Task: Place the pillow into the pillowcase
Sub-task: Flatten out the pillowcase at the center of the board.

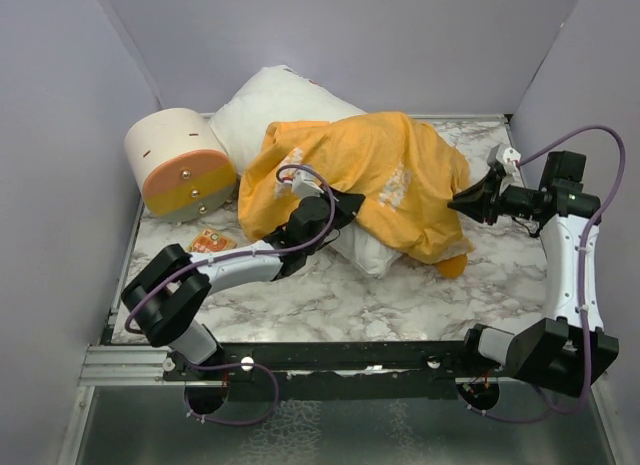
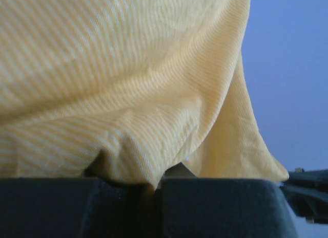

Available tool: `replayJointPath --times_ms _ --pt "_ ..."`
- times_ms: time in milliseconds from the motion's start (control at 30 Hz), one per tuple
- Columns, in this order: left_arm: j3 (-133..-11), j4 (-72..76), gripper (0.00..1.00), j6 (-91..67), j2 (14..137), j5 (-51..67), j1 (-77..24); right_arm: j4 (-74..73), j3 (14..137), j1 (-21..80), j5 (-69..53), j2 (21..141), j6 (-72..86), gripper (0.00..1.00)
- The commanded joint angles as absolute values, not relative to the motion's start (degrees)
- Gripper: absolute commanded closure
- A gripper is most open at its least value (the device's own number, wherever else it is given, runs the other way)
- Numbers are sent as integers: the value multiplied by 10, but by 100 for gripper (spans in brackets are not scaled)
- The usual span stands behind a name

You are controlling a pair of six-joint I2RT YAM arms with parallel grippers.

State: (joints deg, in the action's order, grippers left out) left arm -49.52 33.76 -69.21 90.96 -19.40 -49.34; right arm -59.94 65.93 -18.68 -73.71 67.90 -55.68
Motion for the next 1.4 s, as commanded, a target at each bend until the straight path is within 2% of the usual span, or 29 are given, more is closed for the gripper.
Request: replayJointPath --times_ms 0,100,167,333,433,633,700,767,867,1000,1200,1333,1367 --pt "-437 376 100 -598 819 -174 -486 -585 738 -185 -686 693 -558 76" --pt "-397 363 100 -540 757 -139 -485 -583 799 -184 -685 717 -551 62" --pt "-374 332 100 -517 716 -126 -485 -583 838 -170 -699 741 -537 48" --pt "-327 259 100 -496 630 -67 -486 -473 878 -48 -643 787 -415 23" --pt "-306 191 100 -510 577 -56 -486 -396 904 18 -596 824 -328 11" --pt "-250 101 100 -546 440 -60 -487 -348 1016 93 -550 948 -221 8" --pt "-242 67 100 -552 388 -69 -486 -353 1056 106 -540 993 -204 8" --pt "-234 45 100 -552 349 -78 -486 -380 1101 121 -540 1034 -205 3" --pt "-229 24 100 -546 306 -96 -486 -400 1101 157 -532 1054 -220 0" --pt "-235 27 100 -535 301 -103 -486 -387 1079 219 -491 1056 -221 0" --pt "-274 25 100 -492 342 -97 -487 -364 1205 257 -331 1144 -141 0" --pt "-281 27 100 -490 348 -94 -486 -345 1162 260 -278 1159 -146 1" --pt "-282 27 100 -491 348 -93 -486 -339 1141 261 -283 1158 -147 4"
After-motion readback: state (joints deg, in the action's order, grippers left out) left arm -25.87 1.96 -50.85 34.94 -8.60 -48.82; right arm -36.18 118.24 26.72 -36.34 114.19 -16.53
